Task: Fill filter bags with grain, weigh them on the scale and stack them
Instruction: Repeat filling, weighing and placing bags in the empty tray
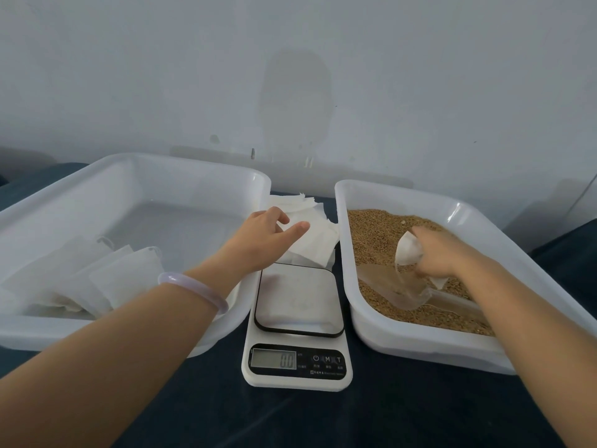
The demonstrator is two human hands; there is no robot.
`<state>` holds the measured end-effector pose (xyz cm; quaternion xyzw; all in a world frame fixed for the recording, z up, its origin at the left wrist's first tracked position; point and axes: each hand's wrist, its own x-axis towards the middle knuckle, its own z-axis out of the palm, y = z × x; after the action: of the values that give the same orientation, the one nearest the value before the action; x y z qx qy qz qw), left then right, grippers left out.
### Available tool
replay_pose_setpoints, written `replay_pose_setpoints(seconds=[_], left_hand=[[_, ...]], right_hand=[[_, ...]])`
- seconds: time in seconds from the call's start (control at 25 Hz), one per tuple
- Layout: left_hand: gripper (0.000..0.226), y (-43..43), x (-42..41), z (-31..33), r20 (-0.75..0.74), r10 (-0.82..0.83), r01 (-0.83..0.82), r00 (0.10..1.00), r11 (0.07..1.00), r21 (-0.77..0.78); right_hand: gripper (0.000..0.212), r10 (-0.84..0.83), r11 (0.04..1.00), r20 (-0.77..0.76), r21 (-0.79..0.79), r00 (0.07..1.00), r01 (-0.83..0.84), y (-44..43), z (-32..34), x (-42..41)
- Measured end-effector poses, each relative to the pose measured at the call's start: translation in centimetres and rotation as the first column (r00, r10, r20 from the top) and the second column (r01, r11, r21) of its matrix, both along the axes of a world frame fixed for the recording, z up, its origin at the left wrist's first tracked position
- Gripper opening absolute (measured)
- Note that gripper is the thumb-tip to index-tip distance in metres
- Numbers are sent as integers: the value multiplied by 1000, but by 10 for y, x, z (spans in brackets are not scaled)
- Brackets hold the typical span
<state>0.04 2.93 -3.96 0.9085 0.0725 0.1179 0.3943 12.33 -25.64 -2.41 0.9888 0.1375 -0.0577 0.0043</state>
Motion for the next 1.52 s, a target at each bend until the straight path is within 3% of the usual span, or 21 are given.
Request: replay_pose_setpoints(seconds=[0.24, 0.36, 0.48, 0.64, 0.68, 0.8, 0.92, 1.12, 1.28, 1.36, 1.44, 1.52], left_hand=[[48, -1, -1, 0, 5, 1, -1, 1000, 1000, 12], [48, -1, -2, 1, -1, -4, 4, 1000, 1000, 2], [48, 0, -2, 1, -4, -15, 15, 1000, 1000, -8], [60, -2, -8, 5, 28, -51, 51, 998, 999, -3], [66, -2, -11, 7, 65, -72, 70, 995, 997, 38], [70, -4, -18, 13, 156, -205, 175, 966, 967, 184], [77, -9, -20, 16, 100, -279, 253, 955, 944, 212], [21, -7, -19, 14, 71, -264, 261, 962, 964, 48], [14, -6, -17, 13, 81, -224, 227, 971, 973, -34], [21, -4, -15, 12, 83, -199, 205, 976, 977, -66], [24, -4, -14, 11, 92, -205, 211, 975, 976, -62], [22, -5, -15, 11, 141, -222, 235, 965, 968, -86]], right_hand=[[71, -16, 991, 42, 131, 999, 10, -1, -4, 2], [57, -75, 918, -29, 388, 997, 81, 1, -4, -1], [55, -86, 724, -127, 674, 988, 149, 11, 3, -12], [54, 73, 259, -153, 957, 986, 129, 55, 33, -44], [51, 114, 200, -126, 974, 986, 101, 70, 37, -52], [52, 129, 256, -68, 966, 989, 33, 112, 29, -72], [64, 78, 311, -71, 949, 994, 43, 135, 15, -84], [59, 69, 293, -103, 953, 992, 79, 145, 11, -90], [73, 256, 197, -164, 974, 952, 115, 123, 21, -91], [44, 292, 178, -111, 982, 950, 60, 110, 26, -87], [9, 227, 251, -32, 968, 973, -26, 103, 27, -83], [16, 192, 363, 20, 928, 981, -90, 101, 22, -80]])
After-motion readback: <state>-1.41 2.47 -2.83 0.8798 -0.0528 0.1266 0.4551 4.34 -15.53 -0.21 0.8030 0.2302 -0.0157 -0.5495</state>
